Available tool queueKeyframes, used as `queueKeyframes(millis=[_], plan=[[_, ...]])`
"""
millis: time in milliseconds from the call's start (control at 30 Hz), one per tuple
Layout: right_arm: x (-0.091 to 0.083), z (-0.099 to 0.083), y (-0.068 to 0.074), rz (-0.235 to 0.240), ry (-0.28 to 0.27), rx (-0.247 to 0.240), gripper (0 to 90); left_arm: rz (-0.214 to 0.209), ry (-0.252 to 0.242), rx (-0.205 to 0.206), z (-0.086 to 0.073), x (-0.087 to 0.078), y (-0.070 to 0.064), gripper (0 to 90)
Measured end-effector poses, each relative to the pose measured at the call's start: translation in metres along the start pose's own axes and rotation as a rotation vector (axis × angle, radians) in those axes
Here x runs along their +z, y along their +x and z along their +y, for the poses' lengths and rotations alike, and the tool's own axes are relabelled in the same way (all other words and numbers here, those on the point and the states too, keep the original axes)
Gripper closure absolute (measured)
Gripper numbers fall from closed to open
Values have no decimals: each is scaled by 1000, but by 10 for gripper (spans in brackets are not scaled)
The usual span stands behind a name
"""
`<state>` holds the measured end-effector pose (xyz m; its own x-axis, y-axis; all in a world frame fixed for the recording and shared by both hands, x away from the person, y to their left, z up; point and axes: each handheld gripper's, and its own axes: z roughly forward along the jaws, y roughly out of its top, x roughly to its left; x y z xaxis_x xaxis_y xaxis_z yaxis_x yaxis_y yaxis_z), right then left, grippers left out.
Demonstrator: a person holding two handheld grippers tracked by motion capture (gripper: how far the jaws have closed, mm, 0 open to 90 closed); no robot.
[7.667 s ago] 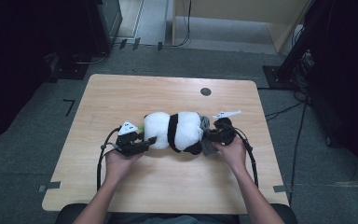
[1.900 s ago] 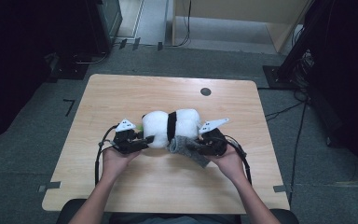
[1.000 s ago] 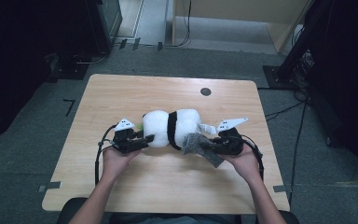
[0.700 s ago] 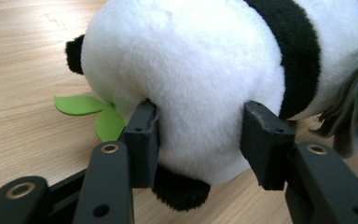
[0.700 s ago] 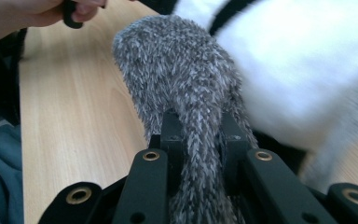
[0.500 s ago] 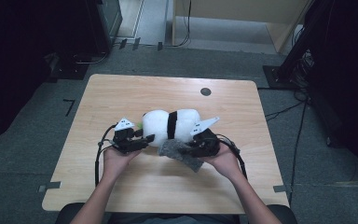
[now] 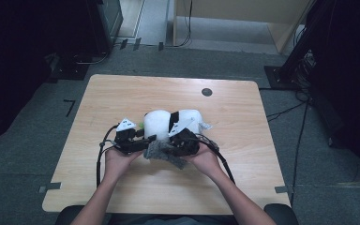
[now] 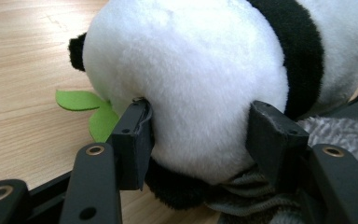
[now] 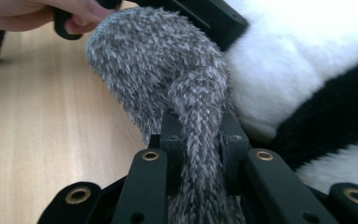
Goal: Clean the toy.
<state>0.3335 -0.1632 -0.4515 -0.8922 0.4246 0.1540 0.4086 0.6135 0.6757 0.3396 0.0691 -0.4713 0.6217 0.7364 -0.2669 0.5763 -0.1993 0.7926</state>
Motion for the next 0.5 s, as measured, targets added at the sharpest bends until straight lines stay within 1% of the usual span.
queueKeyframes(millis=[200,233,500], plan=[[-11,-7,-2,-26,-10,15,775,-1,-1,1,0,1,0,401],[-13,-10,-3,-28,-8,22,775,-3,0,2,0,1,1,400],[-36,-32,-16,-31,-55,101,773,-6,8,1,0,1,2,389]])
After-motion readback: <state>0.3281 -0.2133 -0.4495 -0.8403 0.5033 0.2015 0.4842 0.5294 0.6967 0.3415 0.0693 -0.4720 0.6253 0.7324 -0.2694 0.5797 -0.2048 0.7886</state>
